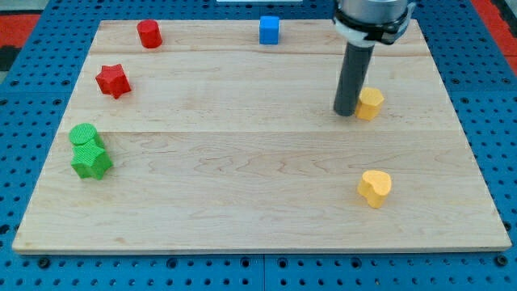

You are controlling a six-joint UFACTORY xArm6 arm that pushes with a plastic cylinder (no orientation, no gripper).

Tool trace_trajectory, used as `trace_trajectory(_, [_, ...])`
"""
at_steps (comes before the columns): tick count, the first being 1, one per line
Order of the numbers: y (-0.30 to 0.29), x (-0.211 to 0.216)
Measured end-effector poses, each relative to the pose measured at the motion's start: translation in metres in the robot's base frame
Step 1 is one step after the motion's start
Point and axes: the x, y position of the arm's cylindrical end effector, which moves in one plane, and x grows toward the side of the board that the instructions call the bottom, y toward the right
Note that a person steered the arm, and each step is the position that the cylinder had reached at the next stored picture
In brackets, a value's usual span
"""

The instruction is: Slide the yellow hexagon right a bit

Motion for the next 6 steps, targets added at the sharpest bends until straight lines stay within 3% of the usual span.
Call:
trace_trajectory(1, [0.045,-0.012])
trace_trajectory(4, [-0.016,-0.006])
trace_trajectory(6, [0.053,0.000])
